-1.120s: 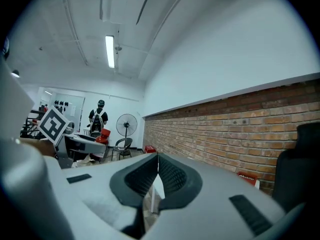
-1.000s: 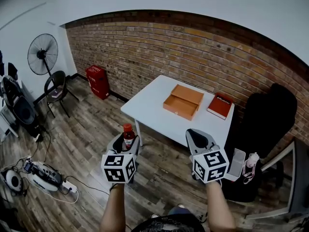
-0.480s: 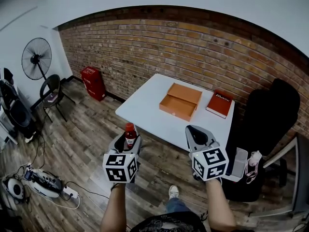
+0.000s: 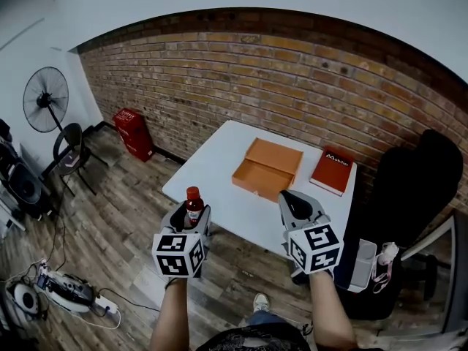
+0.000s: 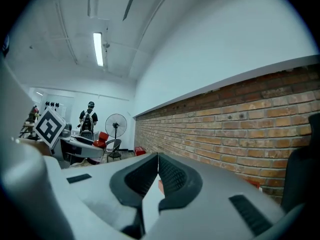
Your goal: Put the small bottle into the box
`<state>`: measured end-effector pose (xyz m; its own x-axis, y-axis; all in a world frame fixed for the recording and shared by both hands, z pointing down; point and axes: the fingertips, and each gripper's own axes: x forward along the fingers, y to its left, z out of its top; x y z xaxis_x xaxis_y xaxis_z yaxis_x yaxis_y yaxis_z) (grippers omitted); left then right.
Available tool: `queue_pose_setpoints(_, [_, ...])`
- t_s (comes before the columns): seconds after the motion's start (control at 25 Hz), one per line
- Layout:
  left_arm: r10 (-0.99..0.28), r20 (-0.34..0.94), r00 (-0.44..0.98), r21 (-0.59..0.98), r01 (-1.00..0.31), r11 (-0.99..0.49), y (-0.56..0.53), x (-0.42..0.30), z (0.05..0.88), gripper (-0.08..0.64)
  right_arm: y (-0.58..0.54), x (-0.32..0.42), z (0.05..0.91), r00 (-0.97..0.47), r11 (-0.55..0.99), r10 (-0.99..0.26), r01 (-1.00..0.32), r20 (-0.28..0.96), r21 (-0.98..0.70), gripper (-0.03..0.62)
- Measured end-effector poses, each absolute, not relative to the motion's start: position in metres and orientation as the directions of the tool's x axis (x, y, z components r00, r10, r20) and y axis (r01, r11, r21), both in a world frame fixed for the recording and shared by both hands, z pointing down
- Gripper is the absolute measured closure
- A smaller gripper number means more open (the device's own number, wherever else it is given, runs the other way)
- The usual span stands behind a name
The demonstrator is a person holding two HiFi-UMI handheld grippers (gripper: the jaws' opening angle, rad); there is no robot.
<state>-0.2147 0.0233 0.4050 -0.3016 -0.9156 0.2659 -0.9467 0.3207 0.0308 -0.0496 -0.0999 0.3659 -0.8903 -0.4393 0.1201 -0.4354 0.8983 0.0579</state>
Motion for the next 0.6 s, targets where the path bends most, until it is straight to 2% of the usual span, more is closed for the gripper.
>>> queue_pose_setpoints(0.6, [-0.904, 0.297, -0.308, 0.020, -0.944, 0.328, -0.082, -0.241, 0.411, 0.328, -0.210, -0.081, 0.372, -0.897, 0.908, -0.419, -0.417, 0.137, 0.044, 0.571])
